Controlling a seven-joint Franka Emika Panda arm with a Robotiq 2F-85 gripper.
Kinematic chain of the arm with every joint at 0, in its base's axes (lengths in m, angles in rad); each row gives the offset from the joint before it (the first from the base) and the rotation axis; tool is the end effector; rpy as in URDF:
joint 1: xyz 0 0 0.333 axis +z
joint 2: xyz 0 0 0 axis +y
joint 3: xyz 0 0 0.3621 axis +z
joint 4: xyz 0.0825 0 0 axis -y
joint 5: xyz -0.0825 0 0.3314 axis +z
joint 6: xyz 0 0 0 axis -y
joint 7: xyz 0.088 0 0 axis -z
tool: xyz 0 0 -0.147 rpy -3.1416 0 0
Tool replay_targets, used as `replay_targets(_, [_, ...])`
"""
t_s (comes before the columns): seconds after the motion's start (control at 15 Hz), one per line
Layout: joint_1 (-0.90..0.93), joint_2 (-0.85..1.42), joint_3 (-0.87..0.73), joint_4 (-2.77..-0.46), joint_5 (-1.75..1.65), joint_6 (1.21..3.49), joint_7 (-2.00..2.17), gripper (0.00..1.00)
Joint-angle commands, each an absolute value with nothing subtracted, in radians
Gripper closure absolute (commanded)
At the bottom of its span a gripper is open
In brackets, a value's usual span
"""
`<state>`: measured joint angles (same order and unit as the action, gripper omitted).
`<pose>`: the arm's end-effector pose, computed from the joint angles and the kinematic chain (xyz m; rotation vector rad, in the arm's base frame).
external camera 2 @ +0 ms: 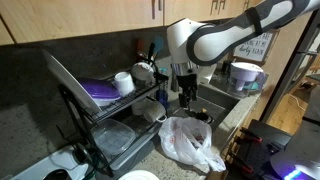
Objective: Take the white object out of the plastic bag and put it on the gray plate
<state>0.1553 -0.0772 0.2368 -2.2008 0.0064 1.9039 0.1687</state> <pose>0.4000 0.1678 0.4330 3.0337 0.3319 -0.3214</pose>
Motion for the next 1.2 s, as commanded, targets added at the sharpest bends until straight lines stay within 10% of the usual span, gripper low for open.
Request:
replay_targets(0.0, [0.168, -0.076, 0.224, -2.199, 0.005, 1.902, 0.17, 0.0])
replay_targets(1.13, [0.252, -0.05, 0.247, -2.455, -0.093, 2.277, -0.394, 0.0])
